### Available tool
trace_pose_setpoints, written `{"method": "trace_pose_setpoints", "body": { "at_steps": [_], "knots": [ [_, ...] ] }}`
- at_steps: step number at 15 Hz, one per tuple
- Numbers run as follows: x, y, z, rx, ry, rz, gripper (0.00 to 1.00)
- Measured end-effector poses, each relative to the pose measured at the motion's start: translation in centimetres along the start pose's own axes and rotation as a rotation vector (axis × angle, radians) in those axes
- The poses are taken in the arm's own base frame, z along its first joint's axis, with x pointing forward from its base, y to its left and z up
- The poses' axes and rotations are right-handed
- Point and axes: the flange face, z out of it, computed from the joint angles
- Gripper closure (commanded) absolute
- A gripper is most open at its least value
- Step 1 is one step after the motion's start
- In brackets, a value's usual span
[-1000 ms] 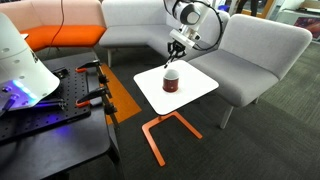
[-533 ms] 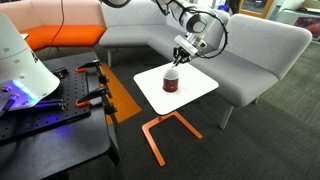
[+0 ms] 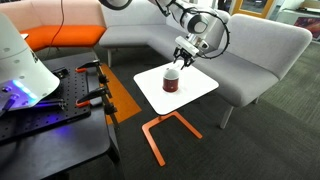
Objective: Take the marker out of the maroon mug
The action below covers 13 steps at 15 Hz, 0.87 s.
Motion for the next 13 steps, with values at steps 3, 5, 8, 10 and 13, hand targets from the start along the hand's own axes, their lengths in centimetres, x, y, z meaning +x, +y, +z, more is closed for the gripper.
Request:
{"method": "trace_pose_setpoints", "body": {
  "at_steps": [3, 5, 8, 10, 13],
  "knots": [
    [0.8, -0.2, -2.2, -0.047, 0.04, -0.017, 0.0],
    [1.3, 0.1, -4.5, -0.109, 0.083, -0.027, 0.0],
    [1.9, 0.5, -7.8, -0.2, 0.154, -0.043, 0.0],
    [2.0, 0.4, -9.6, -0.227, 0.184, -0.046, 0.0],
    [1.3, 0.3, -11.6, -0.232, 0.18, -0.039, 0.0]
  ]
}}
